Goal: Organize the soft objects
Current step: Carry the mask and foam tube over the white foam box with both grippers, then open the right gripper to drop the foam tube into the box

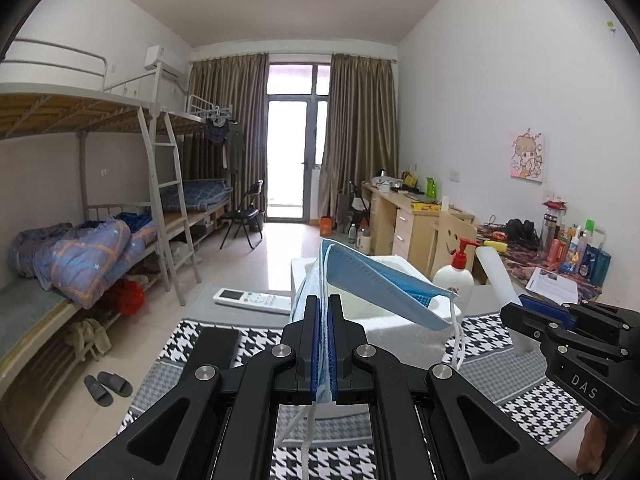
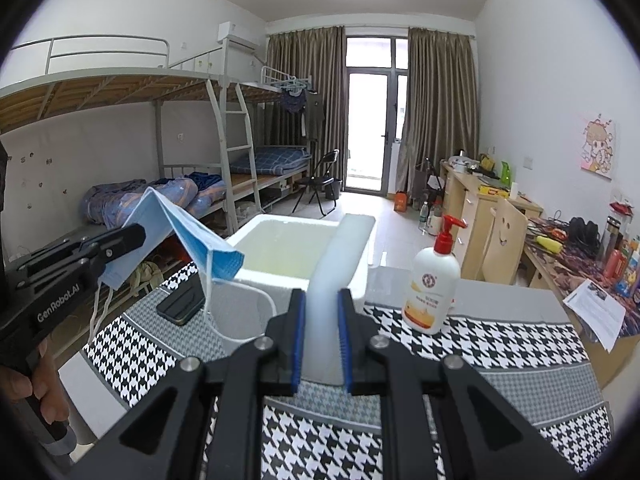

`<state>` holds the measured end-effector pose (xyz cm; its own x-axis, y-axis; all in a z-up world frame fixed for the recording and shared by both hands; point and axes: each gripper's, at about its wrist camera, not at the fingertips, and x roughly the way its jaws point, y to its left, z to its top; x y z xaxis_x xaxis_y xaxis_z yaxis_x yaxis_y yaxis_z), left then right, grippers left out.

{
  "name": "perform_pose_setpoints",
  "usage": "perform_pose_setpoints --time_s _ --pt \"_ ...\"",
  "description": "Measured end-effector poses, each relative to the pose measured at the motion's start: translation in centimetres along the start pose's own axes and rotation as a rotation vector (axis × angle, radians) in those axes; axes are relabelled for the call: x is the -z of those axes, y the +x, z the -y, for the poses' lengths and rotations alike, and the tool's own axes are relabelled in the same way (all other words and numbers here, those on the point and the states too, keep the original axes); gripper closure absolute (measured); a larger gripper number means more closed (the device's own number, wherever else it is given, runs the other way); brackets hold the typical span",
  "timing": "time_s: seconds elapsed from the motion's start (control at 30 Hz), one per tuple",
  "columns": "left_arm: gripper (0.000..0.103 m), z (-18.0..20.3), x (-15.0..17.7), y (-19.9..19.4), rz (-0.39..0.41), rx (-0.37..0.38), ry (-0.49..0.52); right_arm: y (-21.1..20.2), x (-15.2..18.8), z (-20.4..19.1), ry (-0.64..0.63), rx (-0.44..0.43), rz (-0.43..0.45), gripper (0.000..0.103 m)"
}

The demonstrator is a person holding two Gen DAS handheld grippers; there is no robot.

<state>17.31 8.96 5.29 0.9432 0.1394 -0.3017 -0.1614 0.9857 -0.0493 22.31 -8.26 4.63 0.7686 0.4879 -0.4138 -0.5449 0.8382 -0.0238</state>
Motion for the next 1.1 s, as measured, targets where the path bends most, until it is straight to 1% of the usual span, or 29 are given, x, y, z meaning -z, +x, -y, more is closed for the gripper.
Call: perform_pose_setpoints --time_s 0.17,0.5,0.87,1.1 --pt "0.099 -0.2 -0.7 1.2 -0.003 -0.005 0.003 1.9 -0.8 0.1 -0.009 0.009 -0.019 0.084" --pt "0.099 -0.3 -1.5 3.9 -0.028 -0.010 0.001 5.1 -2.6 0.7 -0.002 -0.013 -0.039 0.084" --pt "0.099 -1.1 -2.6 7.3 -0.044 0.003 -0.006 8.3 -3.6 1.5 0.007 0.008 -0.075 0.084" --pt "0.099 -1.8 -2.8 7.9 -0.038 -0.004 -0.002 9.3 -4.1 1.2 0.011 0.027 -0.077 0.084"
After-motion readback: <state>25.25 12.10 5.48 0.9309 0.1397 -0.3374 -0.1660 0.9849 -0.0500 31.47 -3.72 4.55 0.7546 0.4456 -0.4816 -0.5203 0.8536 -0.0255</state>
